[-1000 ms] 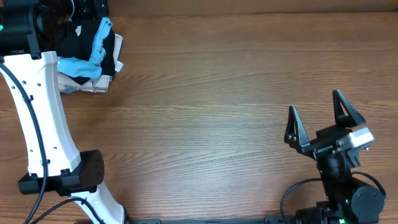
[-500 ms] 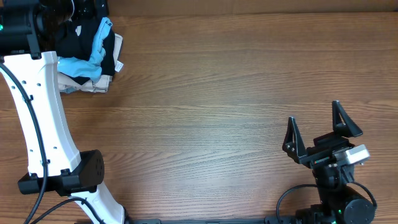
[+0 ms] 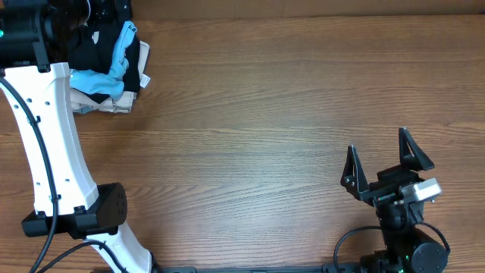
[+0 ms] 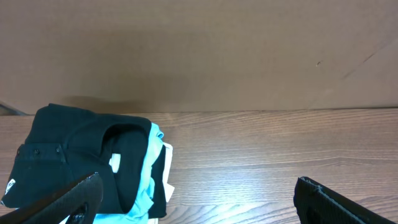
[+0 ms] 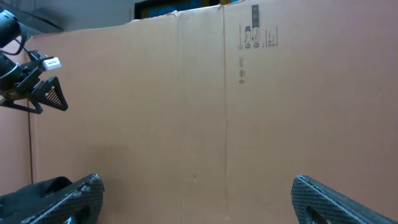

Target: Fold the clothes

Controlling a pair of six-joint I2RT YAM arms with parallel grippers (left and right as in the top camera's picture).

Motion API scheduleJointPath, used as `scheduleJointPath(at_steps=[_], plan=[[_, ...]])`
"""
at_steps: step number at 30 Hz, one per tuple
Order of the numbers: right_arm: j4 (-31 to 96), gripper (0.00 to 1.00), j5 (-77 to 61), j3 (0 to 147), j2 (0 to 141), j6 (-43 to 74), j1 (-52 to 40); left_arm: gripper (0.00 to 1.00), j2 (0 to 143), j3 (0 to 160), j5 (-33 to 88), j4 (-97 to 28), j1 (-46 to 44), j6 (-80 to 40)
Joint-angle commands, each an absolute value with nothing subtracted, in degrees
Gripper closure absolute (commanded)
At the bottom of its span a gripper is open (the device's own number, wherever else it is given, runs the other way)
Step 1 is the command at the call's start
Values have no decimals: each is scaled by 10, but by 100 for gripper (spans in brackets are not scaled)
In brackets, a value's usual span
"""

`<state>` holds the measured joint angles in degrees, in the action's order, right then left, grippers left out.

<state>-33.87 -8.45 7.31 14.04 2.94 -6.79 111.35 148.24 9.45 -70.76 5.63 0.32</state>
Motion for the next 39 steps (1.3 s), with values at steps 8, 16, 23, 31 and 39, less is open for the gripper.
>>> scheduleJointPath(at_steps=[8,16,23,31,39], plan=[[-342,0,-59,4,32,29,-70,0,1114,1481,101,-707,57,-2],[-258,0,-22,4,1,29,-70,0,1114,1481,101,-707,57,-2],[-128,0,15,4,1,29,-70,0,1114,1481,101,-707,57,-2],[19,0,20,4,1,30,-70,0,1114,1481,101,-707,57,-2],[47,0,19,4,1,29,-70,0,1114,1481,101,-707,57,-2]])
